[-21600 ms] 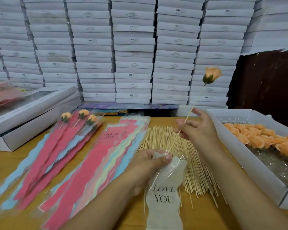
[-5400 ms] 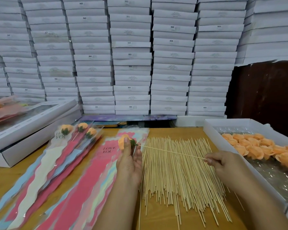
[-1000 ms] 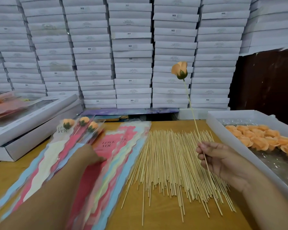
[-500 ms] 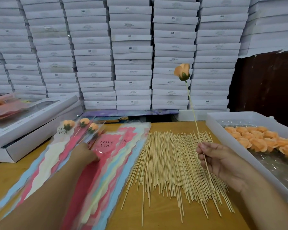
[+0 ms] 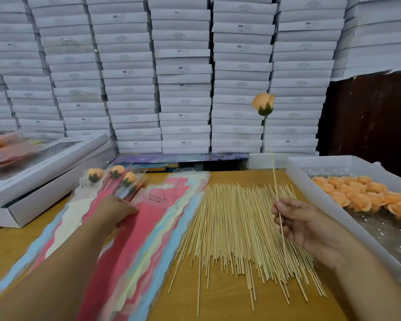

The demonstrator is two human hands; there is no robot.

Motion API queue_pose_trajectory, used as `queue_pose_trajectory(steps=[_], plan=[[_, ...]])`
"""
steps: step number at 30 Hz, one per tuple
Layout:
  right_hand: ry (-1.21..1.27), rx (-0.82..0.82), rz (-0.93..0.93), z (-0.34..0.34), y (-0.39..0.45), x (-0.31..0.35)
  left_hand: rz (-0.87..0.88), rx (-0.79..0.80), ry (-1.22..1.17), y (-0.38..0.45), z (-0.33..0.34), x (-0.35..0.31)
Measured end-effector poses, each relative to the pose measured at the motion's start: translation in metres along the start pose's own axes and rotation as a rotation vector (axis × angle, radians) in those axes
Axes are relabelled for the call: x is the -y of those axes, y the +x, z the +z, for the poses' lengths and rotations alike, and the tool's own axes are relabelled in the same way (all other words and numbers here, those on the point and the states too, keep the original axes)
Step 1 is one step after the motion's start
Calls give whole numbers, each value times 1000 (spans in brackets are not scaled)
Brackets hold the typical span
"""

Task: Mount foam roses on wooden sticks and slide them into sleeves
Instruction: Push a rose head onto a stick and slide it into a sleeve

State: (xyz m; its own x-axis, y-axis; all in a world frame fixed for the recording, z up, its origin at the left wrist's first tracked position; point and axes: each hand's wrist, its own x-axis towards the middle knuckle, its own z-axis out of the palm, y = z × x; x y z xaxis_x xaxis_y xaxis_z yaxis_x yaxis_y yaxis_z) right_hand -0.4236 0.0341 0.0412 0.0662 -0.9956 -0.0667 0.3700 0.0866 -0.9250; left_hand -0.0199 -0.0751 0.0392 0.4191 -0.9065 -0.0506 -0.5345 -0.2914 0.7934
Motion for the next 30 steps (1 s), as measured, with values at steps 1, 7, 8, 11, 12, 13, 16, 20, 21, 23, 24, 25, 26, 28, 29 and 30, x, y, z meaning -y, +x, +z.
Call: queue_pose_trajectory(steps=[1,7,8,11,12,13,16,20,21,23,24,25,26,28,29,30], plan=[[0,0,-3,0,0,0,11,-10,20,1,-1,1],[-21,33,-20,0,1,0,124,45,235,2,2,10],[-23,35,-21,0,1,0,141,41,259,2,2,10],[-36,44,-27,0,1,0,176,19,370,1,2,6],[-38,43,-27,0,1,-1,193,13,422,0,2,2],[-38,41,-27,-1,2,-1,208,2,465,-1,2,-1],[-35,43,-24,-3,2,-1,225,-66,562,-6,2,-7],[-37,58,-22,-3,2,-1,211,-94,557,-4,2,-6],[-40,62,-19,-3,3,-1,220,-106,550,-5,2,-7],[-49,76,-9,-4,4,-2,234,-106,471,-7,2,-12],[-50,90,0,-4,5,-3,233,-80,384,-7,2,-15],[-46,106,9,-5,6,-3,227,-40,275,-7,2,-18],[-34,119,17,-5,6,-4,220,-8,179,-6,1,-22],[3,127,30,-6,7,-5,211,26,94,-7,-2,-31],[15,128,33,-6,7,-6,215,32,77,-9,-3,-35],[22,128,32,-6,7,-6,222,38,61,-11,-5,-40]])
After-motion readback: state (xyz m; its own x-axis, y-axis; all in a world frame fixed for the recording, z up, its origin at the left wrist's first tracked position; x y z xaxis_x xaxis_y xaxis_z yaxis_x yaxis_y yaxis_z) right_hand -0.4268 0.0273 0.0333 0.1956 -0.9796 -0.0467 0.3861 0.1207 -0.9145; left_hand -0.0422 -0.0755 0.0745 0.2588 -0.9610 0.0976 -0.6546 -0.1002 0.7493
